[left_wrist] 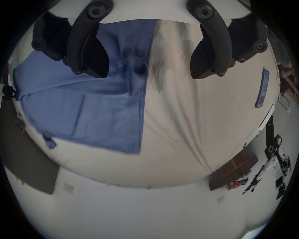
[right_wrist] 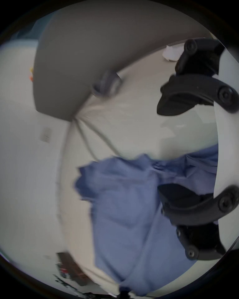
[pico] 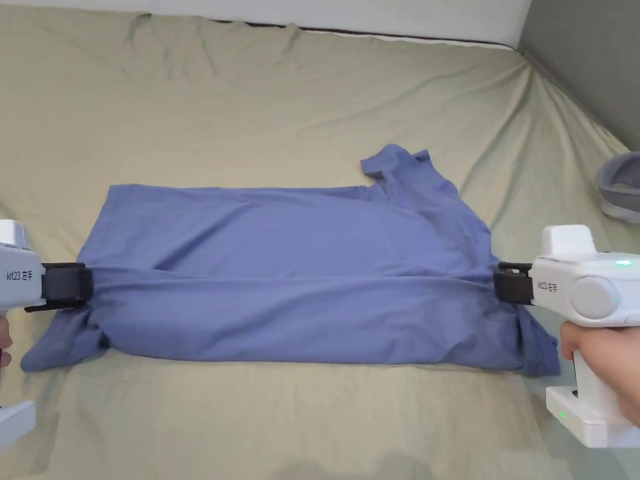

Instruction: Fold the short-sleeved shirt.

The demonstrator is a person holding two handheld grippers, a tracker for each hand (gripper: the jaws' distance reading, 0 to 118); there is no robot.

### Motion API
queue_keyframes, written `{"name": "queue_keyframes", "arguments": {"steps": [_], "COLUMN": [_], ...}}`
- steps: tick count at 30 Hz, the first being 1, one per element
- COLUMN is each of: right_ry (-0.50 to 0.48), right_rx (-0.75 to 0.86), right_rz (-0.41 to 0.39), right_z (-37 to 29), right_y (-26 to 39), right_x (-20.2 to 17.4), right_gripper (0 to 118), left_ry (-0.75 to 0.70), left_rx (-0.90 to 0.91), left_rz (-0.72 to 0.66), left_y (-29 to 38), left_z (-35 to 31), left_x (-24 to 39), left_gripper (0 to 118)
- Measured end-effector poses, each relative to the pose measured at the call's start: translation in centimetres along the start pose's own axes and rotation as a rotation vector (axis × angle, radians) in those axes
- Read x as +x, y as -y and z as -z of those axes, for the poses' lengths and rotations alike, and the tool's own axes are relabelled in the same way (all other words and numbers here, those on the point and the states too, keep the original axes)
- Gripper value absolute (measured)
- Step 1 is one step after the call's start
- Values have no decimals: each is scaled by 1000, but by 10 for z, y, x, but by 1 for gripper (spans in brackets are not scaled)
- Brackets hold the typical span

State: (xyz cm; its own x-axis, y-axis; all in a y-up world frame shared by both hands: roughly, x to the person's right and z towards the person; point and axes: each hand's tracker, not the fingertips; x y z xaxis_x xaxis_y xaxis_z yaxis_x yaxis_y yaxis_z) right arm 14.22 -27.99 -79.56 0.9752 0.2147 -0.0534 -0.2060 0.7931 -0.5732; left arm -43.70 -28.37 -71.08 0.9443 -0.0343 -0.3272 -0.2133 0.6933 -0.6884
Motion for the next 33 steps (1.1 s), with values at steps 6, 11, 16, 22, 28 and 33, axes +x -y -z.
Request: {"name": "queue_keyframes", "arguments": {"steps": [6,11,16,22,28,33], "right_ry": [-54,27,8,-64,-75,-93], "right_rx": [207,343,385,365,429,374], "right_rz": [162,144,116,63,-44,13], "right_z": [-111,-167,-198,-193,-200,-191], "right_y": [-19,17,58,66,67,70], "right_x": [14,-6,-23,-40,-51,-47], "right_gripper": [103,68,5,0,0,0], "left_ry": [77,77,6,83,73,66], "left_rx": [284,515,692,599,524,482], "left_rz": [-31,-11,117,77,68,60], "left_y": [9,56,102,126,132,131], "left_z": [-117,-197,-230,-212,-192,-182], "left_x": [4,28,34,35,34,27], "left_gripper": [91,22,0,0,0,0]}}
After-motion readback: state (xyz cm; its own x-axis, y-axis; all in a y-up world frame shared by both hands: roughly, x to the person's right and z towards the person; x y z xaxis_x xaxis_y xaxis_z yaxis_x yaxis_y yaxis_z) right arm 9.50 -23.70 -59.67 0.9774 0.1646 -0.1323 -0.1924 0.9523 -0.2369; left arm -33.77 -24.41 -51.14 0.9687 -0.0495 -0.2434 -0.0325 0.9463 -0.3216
